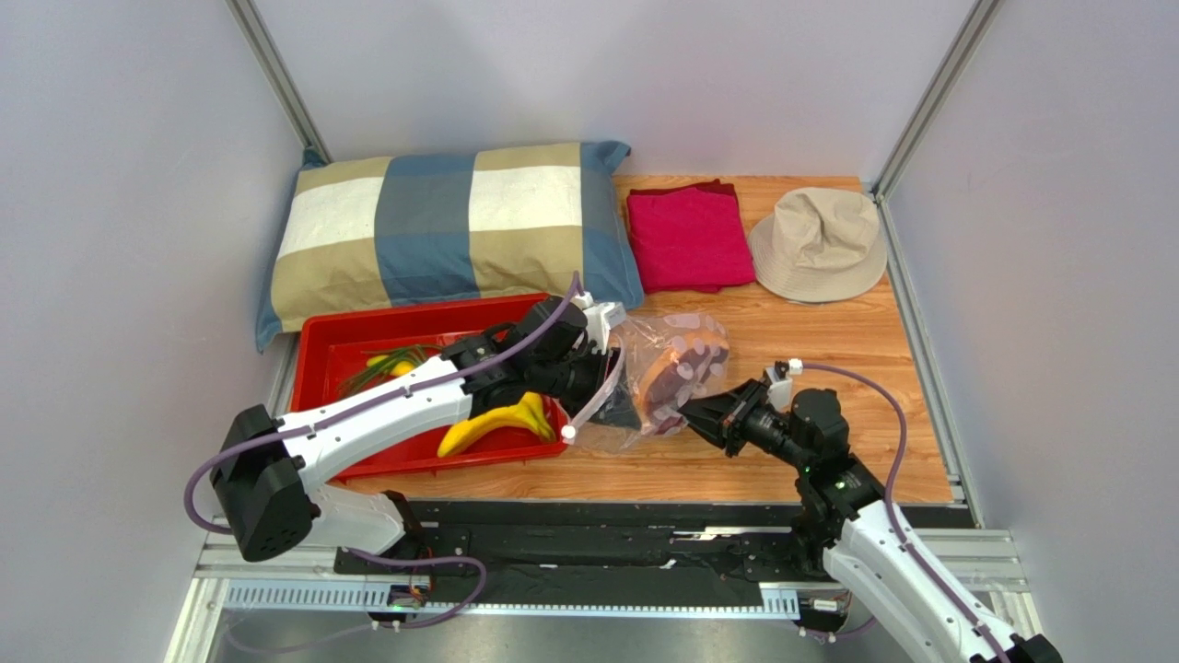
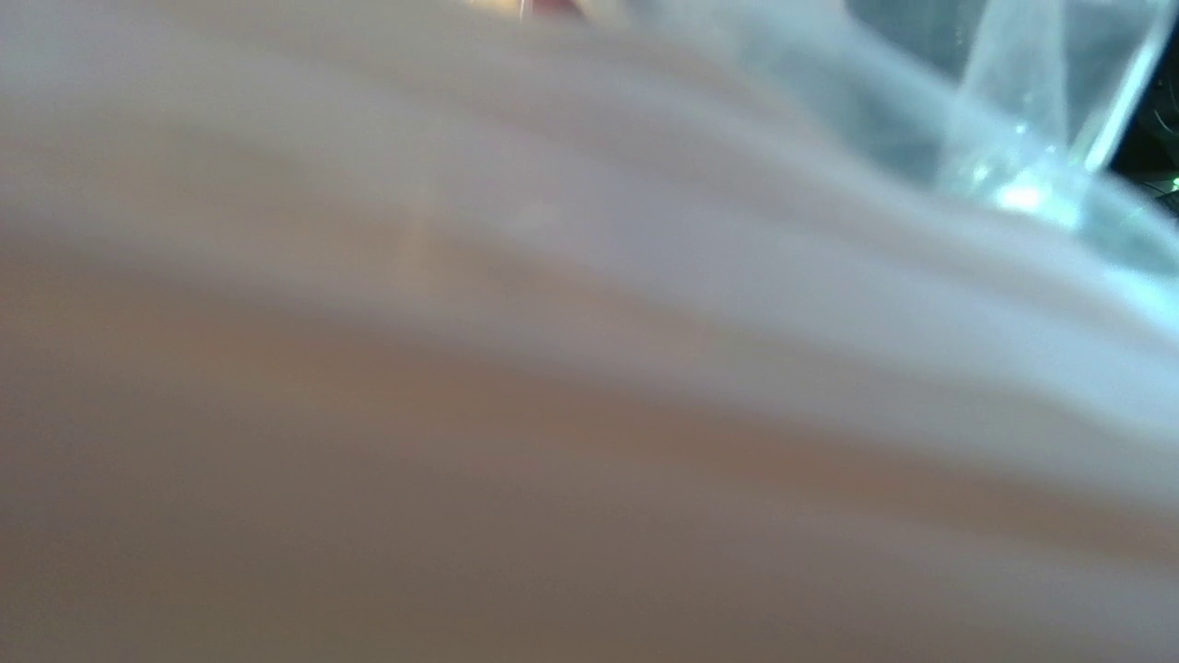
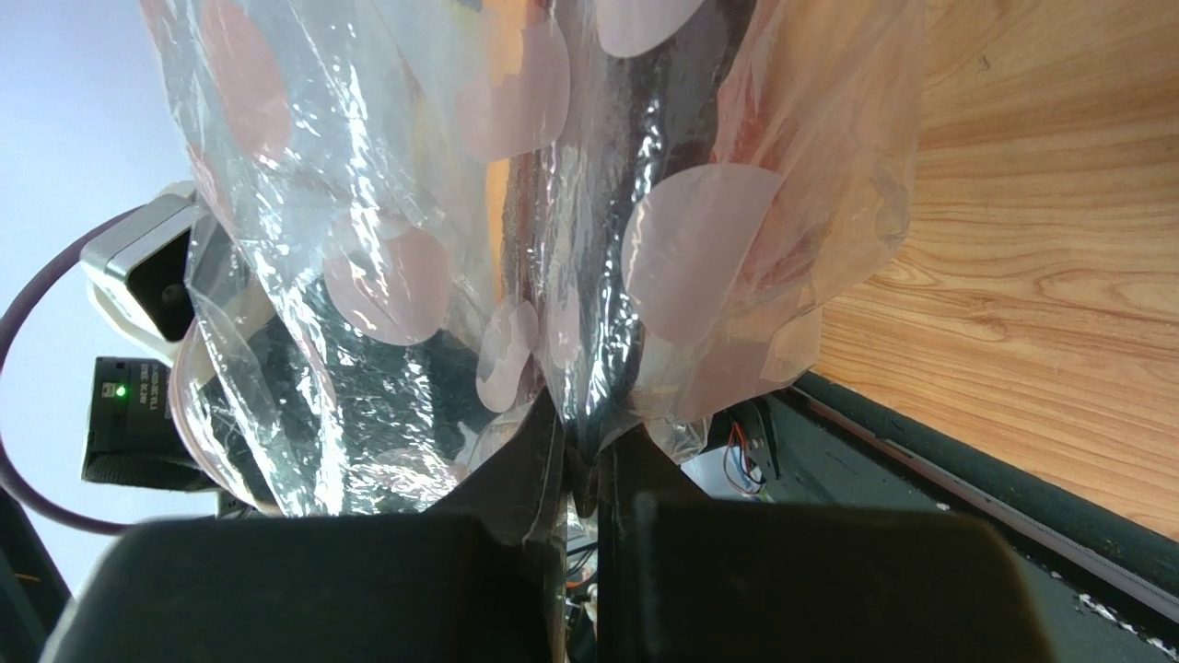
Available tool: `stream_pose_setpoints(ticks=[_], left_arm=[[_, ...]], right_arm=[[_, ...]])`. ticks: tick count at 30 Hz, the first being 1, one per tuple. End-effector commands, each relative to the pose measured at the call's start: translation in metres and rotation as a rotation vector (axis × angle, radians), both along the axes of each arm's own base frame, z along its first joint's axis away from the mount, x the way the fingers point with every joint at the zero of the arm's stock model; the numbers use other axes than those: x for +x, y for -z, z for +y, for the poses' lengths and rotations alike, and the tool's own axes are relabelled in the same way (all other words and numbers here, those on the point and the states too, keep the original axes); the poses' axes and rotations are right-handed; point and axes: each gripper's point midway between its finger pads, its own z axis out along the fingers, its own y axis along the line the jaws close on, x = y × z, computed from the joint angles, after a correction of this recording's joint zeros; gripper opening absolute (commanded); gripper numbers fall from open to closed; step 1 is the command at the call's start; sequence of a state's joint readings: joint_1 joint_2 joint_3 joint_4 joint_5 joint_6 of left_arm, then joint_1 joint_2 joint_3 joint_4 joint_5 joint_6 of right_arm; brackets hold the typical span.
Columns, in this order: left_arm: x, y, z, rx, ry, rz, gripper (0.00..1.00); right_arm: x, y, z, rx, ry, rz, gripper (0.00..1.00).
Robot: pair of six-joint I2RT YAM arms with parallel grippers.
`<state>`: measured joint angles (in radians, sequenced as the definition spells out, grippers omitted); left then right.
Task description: Open the zip-top bag and remove the fake food
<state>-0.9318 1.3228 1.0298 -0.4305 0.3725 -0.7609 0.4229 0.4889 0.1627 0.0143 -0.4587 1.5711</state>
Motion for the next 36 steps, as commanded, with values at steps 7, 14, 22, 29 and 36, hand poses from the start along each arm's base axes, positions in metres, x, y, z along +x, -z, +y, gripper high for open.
stream_pose_setpoints(ticks=[7, 14, 22, 29, 36], left_arm=[[-0.001, -0.022, -0.024, -0.121, 0.028, 0.104, 0.54], [0.009, -0.027, -0.032, -0.140, 0.019, 0.073, 0.43], [0.020, -0.022, -0.025, -0.070, 0.007, -0.010, 0.00], [0.018, -0.029, -0.023, -0.058, 0.077, -0.078, 0.00], [0.018, -0.030, -0.023, -0.037, 0.078, -0.075, 0.00]], right_arm=[[0.000, -0.039, 0.008, 0.081, -0.057, -0.122, 0.00], [-0.004, -0.041, 0.014, 0.029, -0.121, -0.147, 0.00], [-0.015, -0.007, 0.006, -0.198, -0.188, -0.043, 0.23], [-0.018, -0.016, -0.024, -0.589, -0.293, -0.110, 0.77], [-0.013, -0.067, -0.028, -0.646, -0.304, -0.268, 0.92]])
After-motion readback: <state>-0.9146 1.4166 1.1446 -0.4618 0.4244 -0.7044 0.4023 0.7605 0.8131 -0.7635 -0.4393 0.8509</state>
